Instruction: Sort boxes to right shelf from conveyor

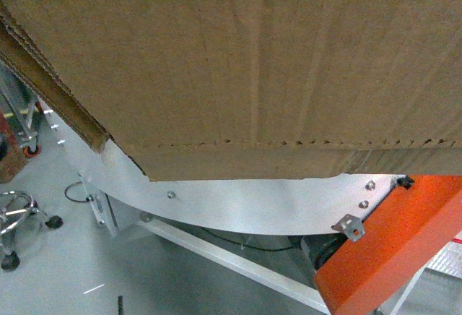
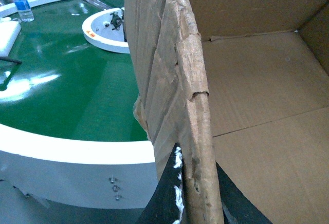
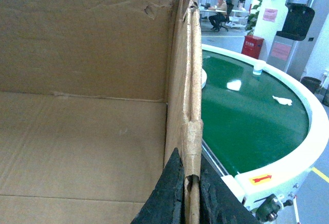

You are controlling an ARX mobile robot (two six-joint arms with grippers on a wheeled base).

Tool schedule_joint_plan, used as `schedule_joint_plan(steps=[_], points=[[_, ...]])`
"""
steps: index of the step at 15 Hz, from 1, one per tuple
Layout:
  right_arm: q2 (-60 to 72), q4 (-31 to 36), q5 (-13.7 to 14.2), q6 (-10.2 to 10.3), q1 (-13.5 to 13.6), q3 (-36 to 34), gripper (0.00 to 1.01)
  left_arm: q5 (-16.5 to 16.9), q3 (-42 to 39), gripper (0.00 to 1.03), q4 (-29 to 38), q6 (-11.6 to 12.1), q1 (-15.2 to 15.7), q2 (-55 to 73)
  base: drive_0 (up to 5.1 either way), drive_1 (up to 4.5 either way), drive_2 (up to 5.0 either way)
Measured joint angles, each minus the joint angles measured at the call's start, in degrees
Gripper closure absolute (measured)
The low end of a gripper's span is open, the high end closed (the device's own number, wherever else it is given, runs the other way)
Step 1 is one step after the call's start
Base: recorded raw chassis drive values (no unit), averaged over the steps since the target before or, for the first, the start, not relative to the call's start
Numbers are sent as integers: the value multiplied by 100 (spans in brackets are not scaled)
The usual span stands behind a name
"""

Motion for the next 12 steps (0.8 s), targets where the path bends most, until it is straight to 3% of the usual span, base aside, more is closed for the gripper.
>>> schedule_joint_plan(steps=[3, 12], points=[[2, -17, 0, 0, 0, 0, 98, 0, 0, 99, -20, 0, 0, 2, 9, -400, 418], [-22, 2, -2, 0, 2, -2, 98, 0, 0, 99, -15, 2, 0, -46, -125, -125, -125]])
